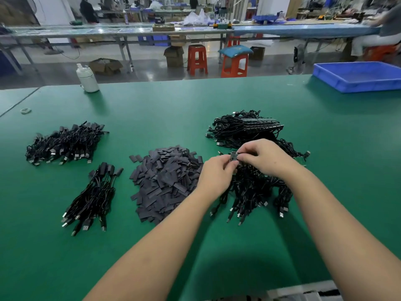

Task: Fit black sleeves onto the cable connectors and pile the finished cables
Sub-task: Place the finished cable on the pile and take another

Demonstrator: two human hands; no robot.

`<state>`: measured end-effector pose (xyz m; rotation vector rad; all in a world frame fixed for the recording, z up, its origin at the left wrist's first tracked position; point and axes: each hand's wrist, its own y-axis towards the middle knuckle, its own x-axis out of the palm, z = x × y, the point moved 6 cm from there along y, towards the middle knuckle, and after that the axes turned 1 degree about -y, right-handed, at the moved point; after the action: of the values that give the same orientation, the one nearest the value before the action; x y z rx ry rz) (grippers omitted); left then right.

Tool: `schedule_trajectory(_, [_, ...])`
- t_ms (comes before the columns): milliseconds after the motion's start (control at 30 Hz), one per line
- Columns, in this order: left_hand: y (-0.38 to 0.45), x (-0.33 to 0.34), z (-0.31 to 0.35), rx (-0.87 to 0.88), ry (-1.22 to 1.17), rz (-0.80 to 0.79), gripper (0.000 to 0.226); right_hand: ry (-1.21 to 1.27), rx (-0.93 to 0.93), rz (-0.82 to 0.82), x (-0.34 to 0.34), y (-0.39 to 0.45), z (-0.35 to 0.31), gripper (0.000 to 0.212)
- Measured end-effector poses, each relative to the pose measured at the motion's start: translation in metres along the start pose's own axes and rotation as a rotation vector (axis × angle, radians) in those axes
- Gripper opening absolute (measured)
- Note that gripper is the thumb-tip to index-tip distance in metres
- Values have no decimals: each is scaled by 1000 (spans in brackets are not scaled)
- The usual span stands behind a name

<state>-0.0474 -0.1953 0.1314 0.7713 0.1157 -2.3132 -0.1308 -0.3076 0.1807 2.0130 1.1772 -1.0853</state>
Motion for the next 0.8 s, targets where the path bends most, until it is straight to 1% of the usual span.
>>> schedule_trajectory(100, [-3,-4,-1,-14,-3,42,20,-7,-5,75,0,-2,-7,12])
schedule_trajectory(200, [-6,-8,0,-51,-41,91,22,-115,15,158,1,-4,-17,14])
schedule_trajectory(333, [-10,-14,8,-28,-56,147,24,-176,22,227,-5,-6,-27,15])
schedule_trajectory(400, [-9,-25,8,-36,-156,189,23,-138,17,195,-13,-8,-25,14])
schedule_trajectory(500, [-8,-51,1,-59,-252,227,20,-56,15,82,-32,-14,-11,15])
schedule_trajectory(533, [-8,-59,0,-41,-231,228,20,-61,11,45,-37,-15,-6,18])
schedule_trajectory(633, [-10,-78,-4,3,-97,233,40,-117,21,-20,-40,-8,13,20])
schedule_trajectory(667, [-11,-81,-6,-2,-94,216,41,-130,35,-38,-36,-2,21,20])
schedule_trajectory(733, [-14,-81,-9,-36,-137,153,30,-171,51,-91,-21,9,34,18])
schedule_trajectory(800, [-18,-81,-12,-60,-177,136,13,-199,90,-133,-2,20,46,12])
